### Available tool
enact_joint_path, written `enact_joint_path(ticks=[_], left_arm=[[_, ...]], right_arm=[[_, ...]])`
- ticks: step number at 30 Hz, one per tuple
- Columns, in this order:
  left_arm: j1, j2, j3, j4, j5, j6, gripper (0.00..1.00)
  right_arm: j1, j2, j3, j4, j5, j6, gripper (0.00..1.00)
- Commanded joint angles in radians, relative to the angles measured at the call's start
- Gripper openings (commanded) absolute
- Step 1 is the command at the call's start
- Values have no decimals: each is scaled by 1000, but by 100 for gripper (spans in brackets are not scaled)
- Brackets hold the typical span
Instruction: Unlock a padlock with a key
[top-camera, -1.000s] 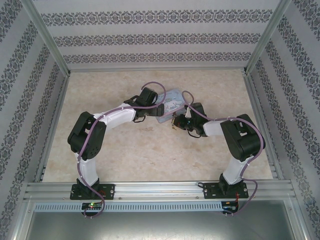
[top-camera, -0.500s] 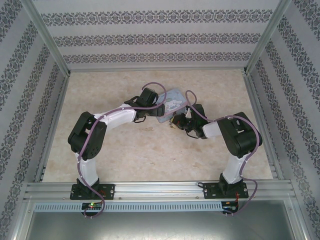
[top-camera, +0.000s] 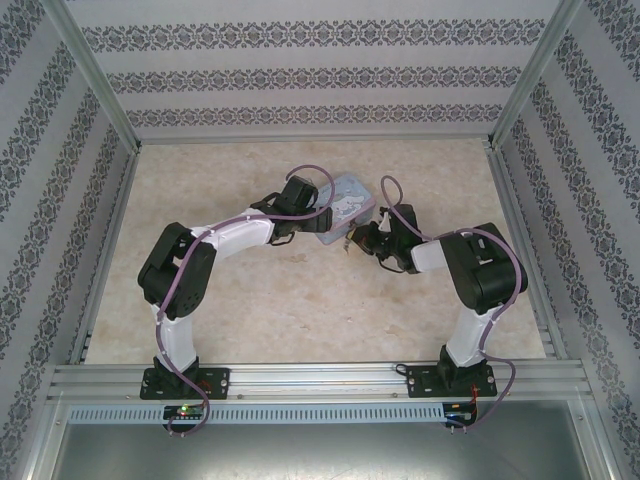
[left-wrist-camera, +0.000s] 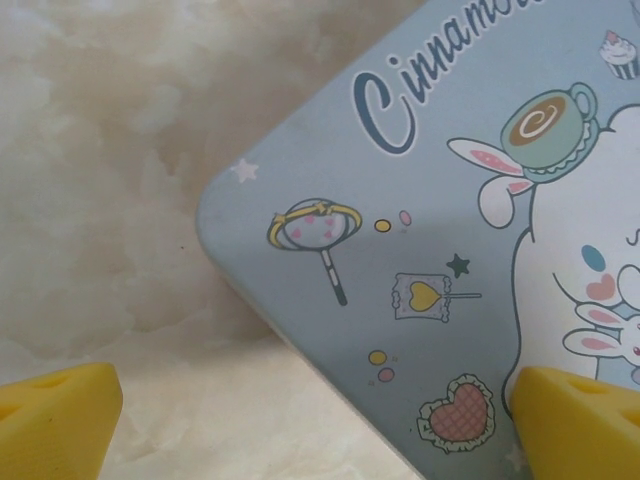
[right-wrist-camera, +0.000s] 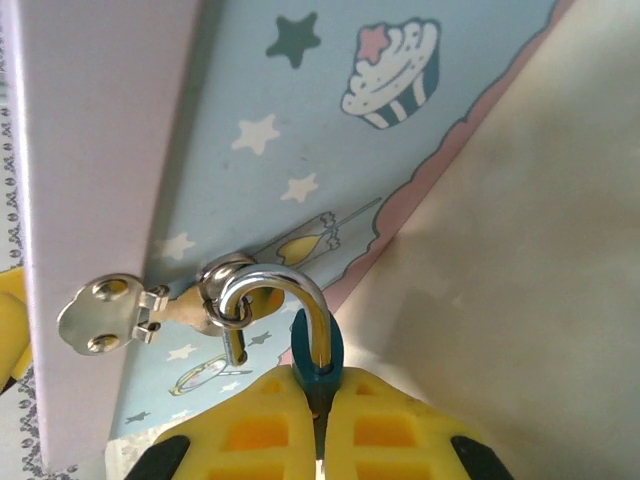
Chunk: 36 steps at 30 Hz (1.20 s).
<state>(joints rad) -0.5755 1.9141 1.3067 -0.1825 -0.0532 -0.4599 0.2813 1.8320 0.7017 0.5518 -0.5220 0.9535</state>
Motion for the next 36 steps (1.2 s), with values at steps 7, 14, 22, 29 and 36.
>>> enact_joint_path(ticks=[7, 14, 22, 29, 36], left_arm=[[-15, 64, -42, -131, 14, 17, 100], [-15, 71, -38, -132, 18, 17, 100], [-15, 82, -30, -135, 28, 14, 100], [-15, 85, -23, -137, 35, 8, 100], [-12, 83, 1, -151, 49, 3, 100]], right_arm=[[-29, 18, 95, -47, -32, -47, 0], [-57, 28, 122, -68, -35, -53, 0], [-82, 56, 199, -139, -56, -86, 0], [-95, 73, 257, -230, -62, -132, 0], [-117, 2, 196, -227, -71, -122, 0]])
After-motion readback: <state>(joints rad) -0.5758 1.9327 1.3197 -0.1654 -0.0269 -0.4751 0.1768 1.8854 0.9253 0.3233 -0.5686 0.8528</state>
